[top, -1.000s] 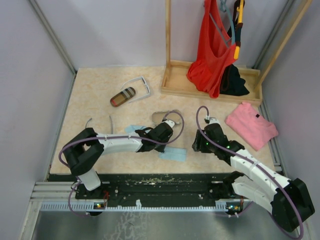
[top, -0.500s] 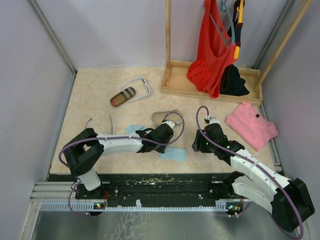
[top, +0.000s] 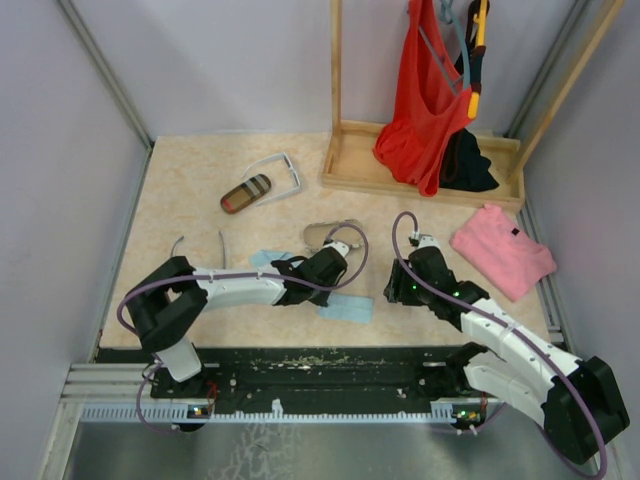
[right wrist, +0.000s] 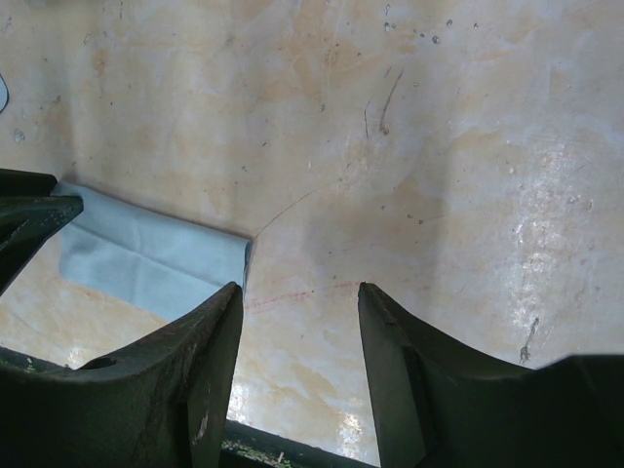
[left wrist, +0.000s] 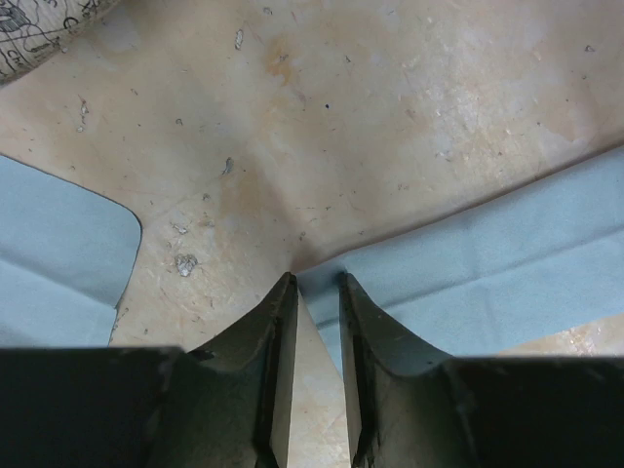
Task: Organize the sunglasses
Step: Pick up the glasses cleaning cloth from the center of the board.
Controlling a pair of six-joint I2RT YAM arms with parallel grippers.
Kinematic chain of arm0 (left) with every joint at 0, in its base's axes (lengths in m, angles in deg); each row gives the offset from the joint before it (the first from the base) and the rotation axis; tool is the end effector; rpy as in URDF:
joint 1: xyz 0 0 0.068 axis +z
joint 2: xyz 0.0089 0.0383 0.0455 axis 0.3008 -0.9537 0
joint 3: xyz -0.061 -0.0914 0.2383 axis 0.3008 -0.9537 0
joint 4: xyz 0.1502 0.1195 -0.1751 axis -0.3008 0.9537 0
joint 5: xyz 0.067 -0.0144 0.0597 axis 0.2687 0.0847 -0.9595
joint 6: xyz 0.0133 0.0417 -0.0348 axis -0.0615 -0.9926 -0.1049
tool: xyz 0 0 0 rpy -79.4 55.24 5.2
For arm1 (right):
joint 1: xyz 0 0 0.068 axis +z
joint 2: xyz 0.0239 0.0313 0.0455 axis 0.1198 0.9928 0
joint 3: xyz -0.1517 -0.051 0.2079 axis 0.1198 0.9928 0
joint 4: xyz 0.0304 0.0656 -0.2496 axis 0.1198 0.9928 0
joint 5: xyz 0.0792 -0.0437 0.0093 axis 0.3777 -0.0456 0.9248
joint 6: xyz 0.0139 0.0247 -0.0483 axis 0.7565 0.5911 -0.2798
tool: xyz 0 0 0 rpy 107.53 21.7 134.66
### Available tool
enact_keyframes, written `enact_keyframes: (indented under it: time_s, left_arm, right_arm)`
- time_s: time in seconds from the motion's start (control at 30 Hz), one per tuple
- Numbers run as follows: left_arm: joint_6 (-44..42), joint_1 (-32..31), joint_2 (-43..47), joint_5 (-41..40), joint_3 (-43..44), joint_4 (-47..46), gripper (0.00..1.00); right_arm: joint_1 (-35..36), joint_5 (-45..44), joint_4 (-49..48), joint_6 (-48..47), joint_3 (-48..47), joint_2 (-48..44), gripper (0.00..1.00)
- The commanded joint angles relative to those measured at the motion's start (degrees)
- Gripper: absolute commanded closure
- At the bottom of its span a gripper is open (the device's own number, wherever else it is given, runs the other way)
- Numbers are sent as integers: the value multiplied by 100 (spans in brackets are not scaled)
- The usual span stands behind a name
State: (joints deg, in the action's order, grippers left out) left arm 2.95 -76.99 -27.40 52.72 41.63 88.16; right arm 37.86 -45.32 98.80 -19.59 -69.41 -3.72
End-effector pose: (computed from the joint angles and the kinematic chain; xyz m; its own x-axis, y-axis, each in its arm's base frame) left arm 0.1763 -0.2791 0.1450 -0.6814 0.4447 -0.5814 0.5422 0.8402 0.0072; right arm 0.1577 0.0926 0.1768 -0.7991 0.1409 -0.5845 -0.0729 0.9423 0.3268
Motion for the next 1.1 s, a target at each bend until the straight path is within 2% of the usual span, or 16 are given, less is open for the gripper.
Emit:
enact_keyframes:
  time_s: [0.0, 0.17, 0.33, 0.6, 0.87, 1.07]
  left_arm:
    - [24, -81, -316, 238, -111, 714, 72]
    - [56, -131, -252, 369, -182, 688, 83]
    - [96, -151, -143, 477, -288, 616, 99]
    - [274, -101, 269, 220, -567, 458, 99]
    - [418, -90, 223, 284, -791, 244, 99]
    - [485, -90, 314, 241, -942, 95, 99]
  right_arm:
    - [25, 13, -167, 25, -15, -77, 48]
    - [29, 21, -191, 27, 6, -68, 48]
    - [26, 97, -259, 37, 43, -47, 48]
    - [181, 341, -551, 68, -54, 258, 45]
    - [712, 365, -697, -78, -581, 1444, 46]
    - [1029, -61, -580, -170, -1069, 2141, 47]
